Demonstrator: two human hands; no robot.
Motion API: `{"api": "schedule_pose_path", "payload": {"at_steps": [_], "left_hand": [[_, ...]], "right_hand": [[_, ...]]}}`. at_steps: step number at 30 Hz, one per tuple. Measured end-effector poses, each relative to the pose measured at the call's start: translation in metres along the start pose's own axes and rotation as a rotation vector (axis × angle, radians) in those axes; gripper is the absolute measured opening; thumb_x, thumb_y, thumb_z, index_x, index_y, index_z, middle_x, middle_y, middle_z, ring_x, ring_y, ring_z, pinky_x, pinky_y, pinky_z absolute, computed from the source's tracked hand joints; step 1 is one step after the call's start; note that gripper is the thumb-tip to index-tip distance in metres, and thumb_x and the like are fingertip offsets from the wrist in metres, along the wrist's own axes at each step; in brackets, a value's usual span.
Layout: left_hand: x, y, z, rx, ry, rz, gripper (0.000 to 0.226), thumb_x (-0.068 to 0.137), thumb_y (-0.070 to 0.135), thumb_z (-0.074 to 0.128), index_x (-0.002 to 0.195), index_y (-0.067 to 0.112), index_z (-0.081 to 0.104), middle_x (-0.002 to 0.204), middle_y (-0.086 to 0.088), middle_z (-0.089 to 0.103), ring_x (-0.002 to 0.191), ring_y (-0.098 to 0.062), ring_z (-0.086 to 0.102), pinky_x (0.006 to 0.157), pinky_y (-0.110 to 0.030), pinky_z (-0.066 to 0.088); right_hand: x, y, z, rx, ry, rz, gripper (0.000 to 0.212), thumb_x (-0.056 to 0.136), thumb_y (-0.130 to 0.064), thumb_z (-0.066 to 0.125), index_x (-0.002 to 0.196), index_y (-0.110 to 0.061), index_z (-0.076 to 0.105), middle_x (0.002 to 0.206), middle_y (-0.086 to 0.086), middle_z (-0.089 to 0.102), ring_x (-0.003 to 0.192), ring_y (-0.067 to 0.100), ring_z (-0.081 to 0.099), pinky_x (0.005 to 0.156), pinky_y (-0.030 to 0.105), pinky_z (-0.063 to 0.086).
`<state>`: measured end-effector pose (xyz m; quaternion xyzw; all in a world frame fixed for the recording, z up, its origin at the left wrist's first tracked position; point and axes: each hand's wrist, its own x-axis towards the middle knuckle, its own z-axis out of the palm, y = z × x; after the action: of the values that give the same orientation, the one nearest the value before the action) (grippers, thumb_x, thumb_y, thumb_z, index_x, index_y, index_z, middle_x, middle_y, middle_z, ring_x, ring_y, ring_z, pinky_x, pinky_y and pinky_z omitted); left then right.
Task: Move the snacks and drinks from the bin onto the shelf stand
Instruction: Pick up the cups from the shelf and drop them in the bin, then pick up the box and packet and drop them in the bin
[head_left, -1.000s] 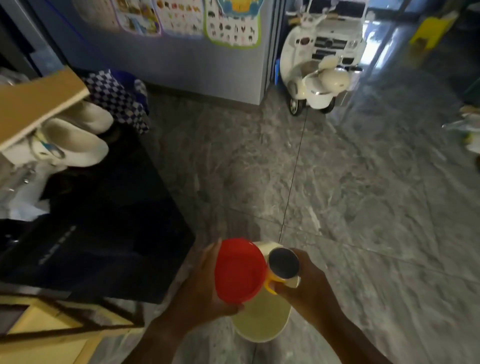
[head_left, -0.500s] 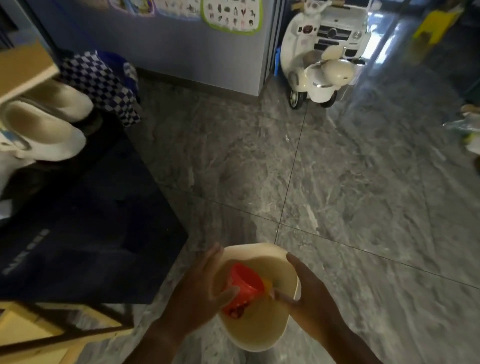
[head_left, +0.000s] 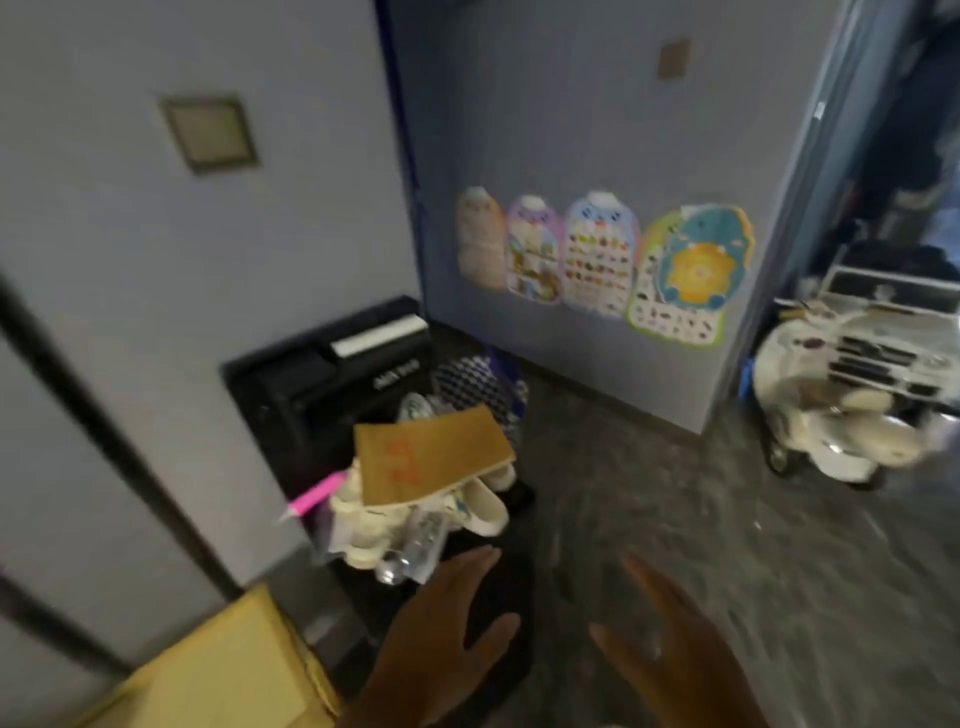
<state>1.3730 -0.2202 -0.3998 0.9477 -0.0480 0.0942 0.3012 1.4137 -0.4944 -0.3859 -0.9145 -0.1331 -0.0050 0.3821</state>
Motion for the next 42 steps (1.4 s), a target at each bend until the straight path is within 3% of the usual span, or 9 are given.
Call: {"api": "schedule_pose_path", "payload": {"at_steps": [4,8,11,14,18,23,30,36,42], "left_hand": [[-0.027,-0.010,-0.113,0.079,0.162,-0.092,0.061,0.086,0.076,0.044,0.141,0.056,0.028,0.148,0.031,0.037,0.133,0.012,0.034,0.109,-0.019,0.037],[-0.080,-0.035,-0.208,0.173,0.298,-0.193,0.070,0.087,0.079,0.035,0.149,0.047,0.030,0.154,0.025,0.033,0.136,0.002,0.038,0.113,-0.011,0.025],[-0.131,-0.057,-0.261,0.218,0.388,-0.290,0.072,0.089,0.075,0.037,0.153,0.046,0.024,0.155,0.031,0.022,0.141,0.007,0.025,0.114,-0.015,0.019],[-0.186,-0.085,-0.305,0.256,0.417,-0.370,0.074,0.089,0.075,0.036,0.155,0.044,0.021,0.162,0.024,0.020,0.148,0.002,0.019,0.121,-0.024,0.021],[-0.262,-0.119,-0.352,0.286,0.460,-0.518,0.076,0.091,0.076,0.036,0.157,0.042,0.018,0.163,0.024,0.018,0.149,-0.001,0.019,0.121,-0.025,0.021],[-0.325,-0.146,-0.392,0.260,0.482,-0.641,0.078,0.089,0.078,0.034,0.156,0.045,0.012,0.163,0.023,0.015,0.150,-0.006,0.020,0.121,-0.034,0.027],[-0.352,-0.179,-0.391,0.261,0.474,-0.701,0.091,0.080,0.090,0.018,0.157,0.042,0.012,0.164,0.022,0.015,0.151,-0.008,0.020,0.119,-0.031,0.025],[-0.353,-0.197,-0.367,0.203,0.414,-0.779,0.084,0.087,0.078,0.040,0.156,0.043,0.007,0.164,0.024,0.011,0.151,-0.009,0.020,0.117,-0.030,0.027],[-0.354,-0.235,-0.317,0.121,0.356,-0.863,0.091,0.088,0.073,0.050,0.158,0.036,0.005,0.165,0.020,0.003,0.150,-0.006,0.016,0.115,-0.027,0.028]], "right_hand": [[0.035,-0.109,0.002,-0.046,-0.005,-0.232,0.077,0.081,-0.061,0.074,0.146,-0.041,0.041,0.143,-0.029,0.037,0.131,-0.012,0.034,0.104,0.019,0.034],[0.050,-0.204,0.042,0.071,-0.153,-0.346,0.078,0.081,-0.063,0.071,0.148,-0.036,0.044,0.139,-0.026,0.046,0.130,-0.001,0.047,0.099,0.020,0.038],[0.040,-0.275,0.082,0.121,-0.198,-0.476,0.083,0.079,-0.072,0.059,0.151,-0.033,0.042,0.138,-0.027,0.042,0.130,-0.002,0.044,0.102,0.017,0.035],[0.023,-0.337,0.128,0.112,-0.295,-0.555,0.084,0.081,-0.074,0.054,0.154,-0.039,0.033,0.142,-0.029,0.039,0.128,-0.008,0.038,0.103,0.017,0.038],[-0.004,-0.403,0.187,0.124,-0.425,-0.598,0.080,0.086,-0.067,0.061,0.155,-0.039,0.033,0.159,-0.021,0.033,0.146,0.005,0.034,0.118,0.030,0.035],[-0.038,-0.466,0.242,0.131,-0.487,-0.671,0.077,0.088,-0.063,0.061,0.155,-0.039,0.032,0.162,-0.020,0.030,0.148,0.004,0.031,0.119,0.029,0.033],[-0.052,-0.486,0.283,0.058,-0.571,-0.708,0.077,0.090,-0.062,0.059,0.157,-0.040,0.026,0.164,-0.018,0.026,0.150,0.010,0.029,0.117,0.037,0.039],[-0.034,-0.470,0.307,0.020,-0.662,-0.691,0.080,0.089,-0.064,0.059,0.157,-0.040,0.025,0.165,-0.016,0.026,0.151,0.011,0.029,0.118,0.039,0.039],[-0.013,-0.436,0.363,-0.016,-0.747,-0.686,0.083,0.088,-0.061,0.064,0.158,-0.037,0.026,0.164,-0.015,0.028,0.149,0.010,0.031,0.114,0.031,0.039]]}}
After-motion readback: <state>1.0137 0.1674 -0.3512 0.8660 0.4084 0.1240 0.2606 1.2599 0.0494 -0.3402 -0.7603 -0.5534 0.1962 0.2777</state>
